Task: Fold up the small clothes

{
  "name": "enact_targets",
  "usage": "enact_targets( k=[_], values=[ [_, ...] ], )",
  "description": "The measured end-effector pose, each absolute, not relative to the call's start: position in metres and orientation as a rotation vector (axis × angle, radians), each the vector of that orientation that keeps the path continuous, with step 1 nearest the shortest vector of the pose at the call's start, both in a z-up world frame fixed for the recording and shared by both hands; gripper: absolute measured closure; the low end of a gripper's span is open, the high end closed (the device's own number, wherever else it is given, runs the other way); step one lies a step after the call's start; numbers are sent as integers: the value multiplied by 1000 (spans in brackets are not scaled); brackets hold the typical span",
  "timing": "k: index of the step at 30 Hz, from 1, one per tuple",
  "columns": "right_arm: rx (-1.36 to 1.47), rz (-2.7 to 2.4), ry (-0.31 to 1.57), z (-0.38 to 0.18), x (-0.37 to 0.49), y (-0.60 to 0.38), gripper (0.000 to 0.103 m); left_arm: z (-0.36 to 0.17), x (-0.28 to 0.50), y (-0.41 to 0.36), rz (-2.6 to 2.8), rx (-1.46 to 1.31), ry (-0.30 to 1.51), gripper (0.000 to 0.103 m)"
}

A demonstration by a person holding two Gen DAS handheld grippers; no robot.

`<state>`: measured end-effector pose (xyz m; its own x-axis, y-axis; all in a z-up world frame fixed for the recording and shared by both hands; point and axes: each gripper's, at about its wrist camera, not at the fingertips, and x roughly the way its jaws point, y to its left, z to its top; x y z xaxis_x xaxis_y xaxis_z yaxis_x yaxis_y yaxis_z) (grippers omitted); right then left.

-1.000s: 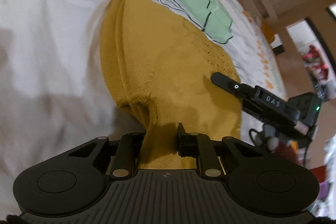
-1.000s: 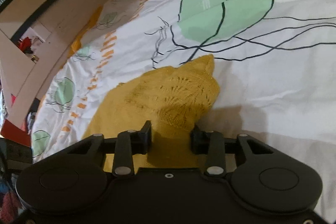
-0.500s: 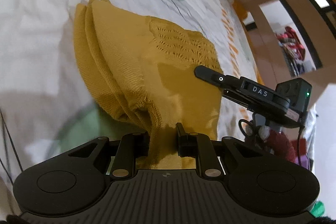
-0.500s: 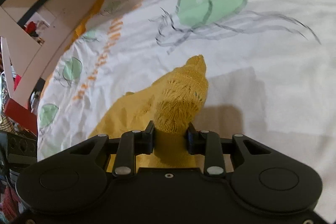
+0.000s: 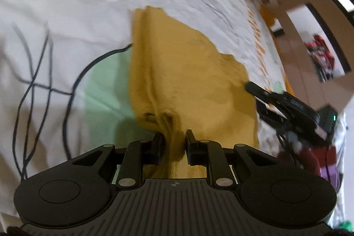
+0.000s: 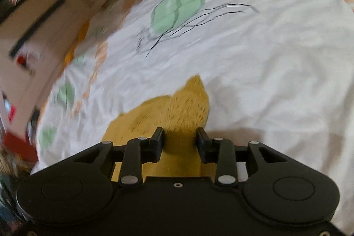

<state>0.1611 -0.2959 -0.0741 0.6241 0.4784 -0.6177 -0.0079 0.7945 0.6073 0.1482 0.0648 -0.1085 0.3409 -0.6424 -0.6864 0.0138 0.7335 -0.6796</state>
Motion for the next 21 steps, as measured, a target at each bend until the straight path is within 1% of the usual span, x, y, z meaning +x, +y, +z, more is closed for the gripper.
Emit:
enact_targets(
  k=[1,2,4,6,10,13,18,21],
  values=[
    [653,299,858,-79,159,-301,46,-111,147,66,-463,-652,1157,84],
    [684,309,858,-82,157,-304,43,-114,149,65,-455,-656,1157,83],
    [692,342,867,-85,148,-305,31,-116,147,62,-445,-647,1153,81],
    [659,380,885,-84,140,-301,27,-117,146,60,-439,-642,1151,81],
    [609,476,936,-87,125,-289,25,-118,144,62,-435,-653,1148,81],
    [530,548,989,-90,120,-268,21,-117,142,63,-437,-643,1147,81],
    [409,707,1087,-92,114,-235,21,-113,140,63,-442,-608,1142,81],
    [490,878,1144,-85,102,-234,23,-107,137,65,-451,-583,1130,80]
  ],
)
